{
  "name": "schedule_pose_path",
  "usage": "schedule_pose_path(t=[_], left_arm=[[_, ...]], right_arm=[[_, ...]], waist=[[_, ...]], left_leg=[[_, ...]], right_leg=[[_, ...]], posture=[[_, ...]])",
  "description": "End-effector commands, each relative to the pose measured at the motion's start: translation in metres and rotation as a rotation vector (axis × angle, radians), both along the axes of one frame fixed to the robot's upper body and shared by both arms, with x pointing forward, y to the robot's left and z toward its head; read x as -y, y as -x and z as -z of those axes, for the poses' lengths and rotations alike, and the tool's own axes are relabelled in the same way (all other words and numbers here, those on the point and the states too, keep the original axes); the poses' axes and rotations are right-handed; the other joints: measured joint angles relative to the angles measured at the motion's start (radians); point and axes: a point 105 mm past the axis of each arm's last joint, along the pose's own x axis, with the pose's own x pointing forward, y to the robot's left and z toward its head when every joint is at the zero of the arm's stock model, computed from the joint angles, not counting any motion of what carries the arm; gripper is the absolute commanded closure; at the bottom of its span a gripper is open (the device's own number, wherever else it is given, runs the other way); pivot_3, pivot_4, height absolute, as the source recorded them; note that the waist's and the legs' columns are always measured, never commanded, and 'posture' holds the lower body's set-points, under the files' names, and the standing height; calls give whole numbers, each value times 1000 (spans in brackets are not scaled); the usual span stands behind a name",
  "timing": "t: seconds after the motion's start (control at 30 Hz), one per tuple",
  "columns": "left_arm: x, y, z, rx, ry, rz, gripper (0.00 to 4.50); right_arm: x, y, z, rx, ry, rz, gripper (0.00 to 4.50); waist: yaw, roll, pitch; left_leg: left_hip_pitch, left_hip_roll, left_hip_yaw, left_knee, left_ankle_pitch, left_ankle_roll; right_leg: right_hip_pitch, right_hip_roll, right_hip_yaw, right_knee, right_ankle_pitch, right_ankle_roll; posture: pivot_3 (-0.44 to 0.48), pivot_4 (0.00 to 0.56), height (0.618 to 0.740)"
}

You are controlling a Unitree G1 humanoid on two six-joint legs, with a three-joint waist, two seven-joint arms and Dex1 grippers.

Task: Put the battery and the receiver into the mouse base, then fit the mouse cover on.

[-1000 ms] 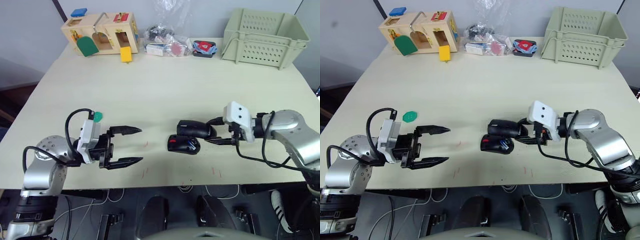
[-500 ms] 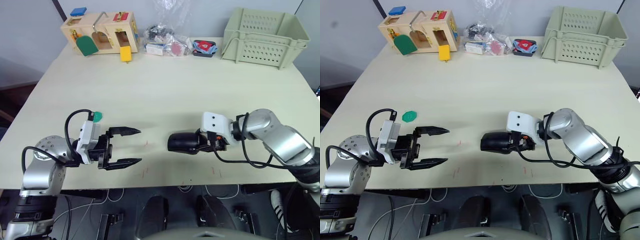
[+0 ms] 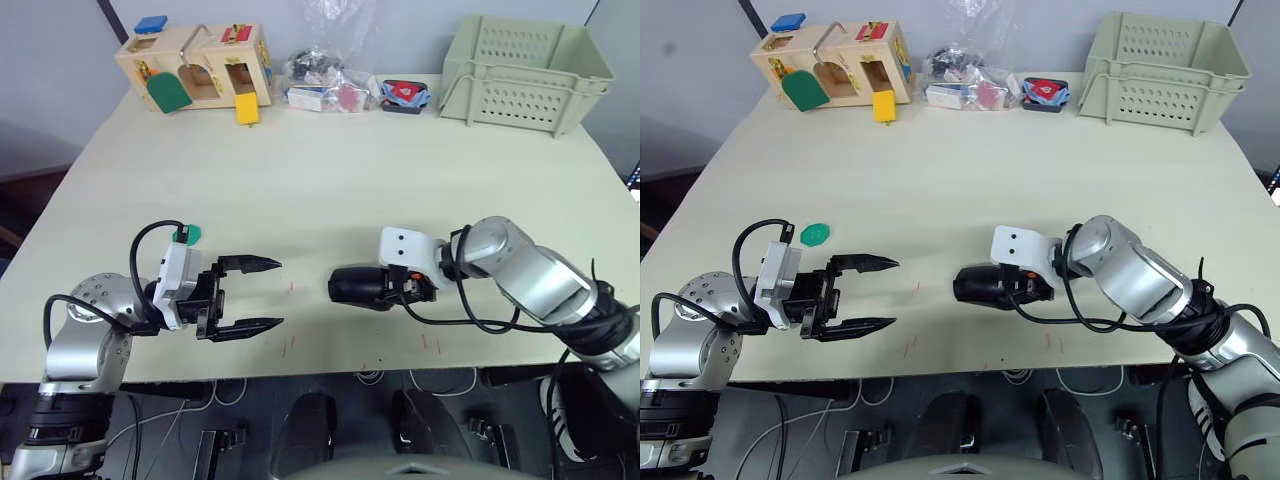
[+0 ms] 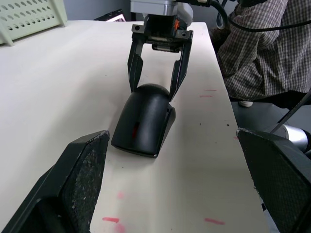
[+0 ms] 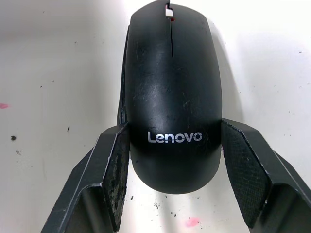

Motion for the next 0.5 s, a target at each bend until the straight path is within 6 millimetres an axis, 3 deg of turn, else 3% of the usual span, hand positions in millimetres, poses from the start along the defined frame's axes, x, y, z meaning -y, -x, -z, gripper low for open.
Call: schedule_pose_path(t=[0.03,0.5], left_arm=[[2,1,-5,26,-8,8,0],[3,-1,-3,21,-3,6,0]], right_arm=[[1,-2,-4,29,21,2,2210],[-6,0,-19,49,20,19,2210]], waist=[[-3,0,0],[-6,0,0]], left_leg=[[0,0,0,0,0,0],[0,0,0,0,0,0]], right_leg=[[0,0,0,0,0,0],[0,0,0,0,0,0]], posture=[[0,150,740],[0,150,740]])
